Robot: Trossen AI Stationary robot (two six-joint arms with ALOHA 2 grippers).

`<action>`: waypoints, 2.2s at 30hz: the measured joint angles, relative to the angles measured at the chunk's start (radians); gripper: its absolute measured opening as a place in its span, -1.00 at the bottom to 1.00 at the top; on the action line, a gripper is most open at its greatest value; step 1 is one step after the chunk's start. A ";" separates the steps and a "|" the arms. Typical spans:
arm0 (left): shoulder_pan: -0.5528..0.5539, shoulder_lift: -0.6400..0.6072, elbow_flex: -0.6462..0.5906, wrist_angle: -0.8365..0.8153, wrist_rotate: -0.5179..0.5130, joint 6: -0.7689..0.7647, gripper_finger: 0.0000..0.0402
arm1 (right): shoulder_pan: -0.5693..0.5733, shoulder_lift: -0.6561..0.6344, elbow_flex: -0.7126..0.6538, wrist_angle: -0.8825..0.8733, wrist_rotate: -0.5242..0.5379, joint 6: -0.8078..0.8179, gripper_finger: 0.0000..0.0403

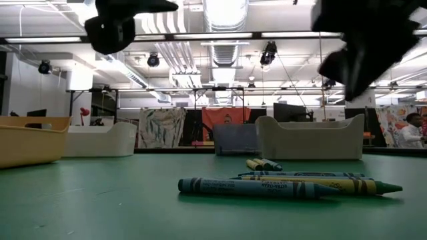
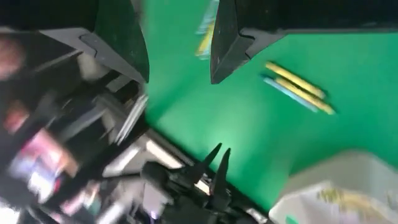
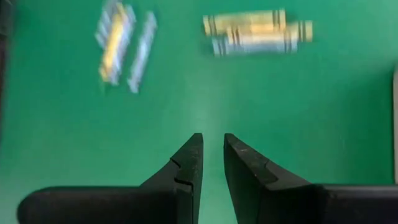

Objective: Sort crayons
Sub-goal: Put the blue crayon into the white bin

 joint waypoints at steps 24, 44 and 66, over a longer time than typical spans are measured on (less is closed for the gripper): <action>-0.004 0.209 0.222 -0.035 -0.089 0.638 -0.23 | 0.205 0.234 0.104 0.312 0.141 0.125 -0.73; -0.029 0.225 0.359 -0.496 -0.130 0.650 -0.23 | 0.271 0.534 0.530 -0.258 0.214 0.261 -0.71; -0.077 0.075 0.357 -0.610 -0.184 0.646 -0.23 | 0.252 0.607 0.468 -0.016 0.438 0.195 -0.39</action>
